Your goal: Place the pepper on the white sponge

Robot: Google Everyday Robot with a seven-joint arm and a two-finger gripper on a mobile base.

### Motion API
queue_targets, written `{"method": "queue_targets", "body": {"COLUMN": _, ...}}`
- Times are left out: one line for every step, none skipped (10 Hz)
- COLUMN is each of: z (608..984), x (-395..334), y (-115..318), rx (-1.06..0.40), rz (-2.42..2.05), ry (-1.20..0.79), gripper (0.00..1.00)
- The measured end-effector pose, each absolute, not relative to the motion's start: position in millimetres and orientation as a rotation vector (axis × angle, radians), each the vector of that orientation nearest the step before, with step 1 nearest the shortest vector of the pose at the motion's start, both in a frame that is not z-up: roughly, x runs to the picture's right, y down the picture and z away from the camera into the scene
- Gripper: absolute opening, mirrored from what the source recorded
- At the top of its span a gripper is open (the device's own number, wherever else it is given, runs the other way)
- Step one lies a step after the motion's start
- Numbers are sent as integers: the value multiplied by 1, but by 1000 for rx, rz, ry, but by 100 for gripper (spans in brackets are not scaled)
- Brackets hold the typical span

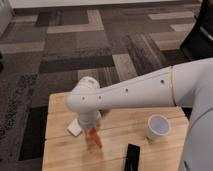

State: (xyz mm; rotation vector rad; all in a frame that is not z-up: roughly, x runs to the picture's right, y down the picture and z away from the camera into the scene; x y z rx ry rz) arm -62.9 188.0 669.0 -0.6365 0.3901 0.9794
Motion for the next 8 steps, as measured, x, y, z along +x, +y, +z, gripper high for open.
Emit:
{"method": "queue_targets", "body": {"z": 669, "x": -62, "y": 188, "rx": -637, "rz": 982, "ry": 392, "gripper": 0}}
{"method": "queue_targets", "body": {"z": 669, "x": -62, "y": 189, "rx": -637, "rz": 981, "ry": 392, "gripper": 0}}
{"method": "queue_targets", "body": {"z": 673, "x": -61, "y": 187, "rx": -634, "rz": 988, "ry": 389, "gripper": 0}}
{"method": "queue_targets", "body": {"z": 680, "x": -64, "y": 179, "rx": -618, "rz": 985, "ry": 375, "gripper": 0}}
{"method": "queue_targets", "body": {"z": 686, "x": -69, "y": 171, "rx": -605, "rz": 977, "ry": 360, "gripper": 0}}
{"method": "queue_targets", "body": {"z": 688, "x": -71, "y": 167, "rx": -598, "rz": 973, "ry": 355, "gripper": 0}}
{"method": "queue_targets", "body": {"z": 693, "x": -76, "y": 160, "rx": -580, "rz": 947, "ry": 347, "gripper": 0}}
{"method": "queue_targets", "body": {"z": 697, "x": -84, "y": 156, "rx": -573, "rz": 919, "ry": 337, "gripper": 0}}
